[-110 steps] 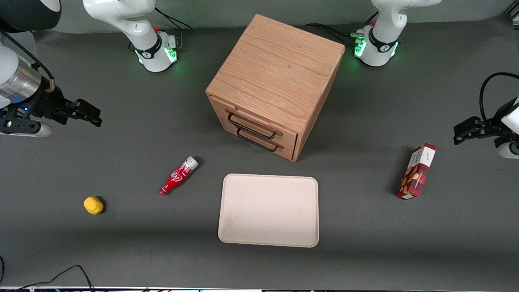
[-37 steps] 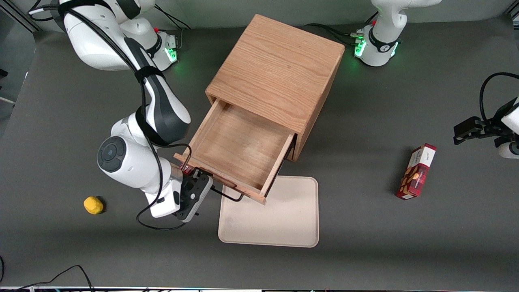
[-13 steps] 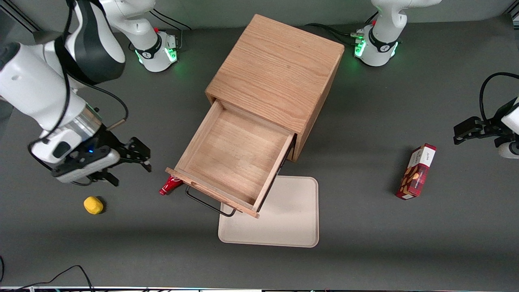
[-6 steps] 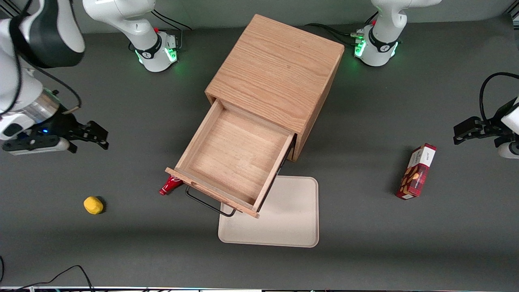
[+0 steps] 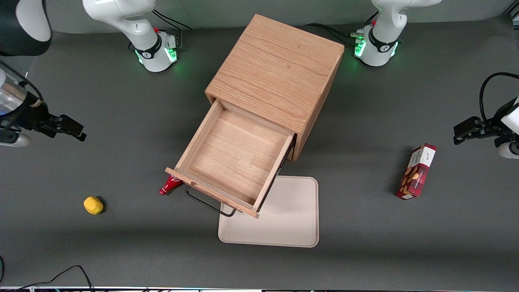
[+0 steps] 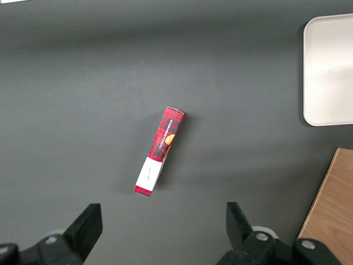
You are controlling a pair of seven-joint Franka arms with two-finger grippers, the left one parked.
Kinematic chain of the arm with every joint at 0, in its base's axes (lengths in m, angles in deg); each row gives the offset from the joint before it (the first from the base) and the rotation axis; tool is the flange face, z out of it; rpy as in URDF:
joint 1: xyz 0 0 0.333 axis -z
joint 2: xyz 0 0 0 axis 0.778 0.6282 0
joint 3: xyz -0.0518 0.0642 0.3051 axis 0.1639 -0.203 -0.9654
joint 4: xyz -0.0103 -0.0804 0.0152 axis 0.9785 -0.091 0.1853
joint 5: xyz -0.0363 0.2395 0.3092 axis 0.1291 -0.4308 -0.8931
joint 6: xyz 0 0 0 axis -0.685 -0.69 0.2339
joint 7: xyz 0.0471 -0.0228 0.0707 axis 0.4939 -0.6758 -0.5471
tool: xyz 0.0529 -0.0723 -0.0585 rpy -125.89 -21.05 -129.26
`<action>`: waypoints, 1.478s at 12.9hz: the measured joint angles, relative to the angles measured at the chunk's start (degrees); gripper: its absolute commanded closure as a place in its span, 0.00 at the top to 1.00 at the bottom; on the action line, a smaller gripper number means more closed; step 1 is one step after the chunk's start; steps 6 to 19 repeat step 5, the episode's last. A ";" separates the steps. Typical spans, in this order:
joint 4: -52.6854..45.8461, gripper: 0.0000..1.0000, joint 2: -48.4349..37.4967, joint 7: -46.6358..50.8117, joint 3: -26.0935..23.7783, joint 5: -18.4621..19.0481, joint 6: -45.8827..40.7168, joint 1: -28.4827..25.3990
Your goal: Open upper drawer
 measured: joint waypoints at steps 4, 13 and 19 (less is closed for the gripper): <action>-7.26 1.00 5.26 0.00 2.66 -0.04 -4.31 0.01; -8.19 1.00 6.12 0.01 2.65 -0.04 -4.75 -0.02; -8.19 1.00 6.12 0.01 2.65 -0.04 -4.75 -0.02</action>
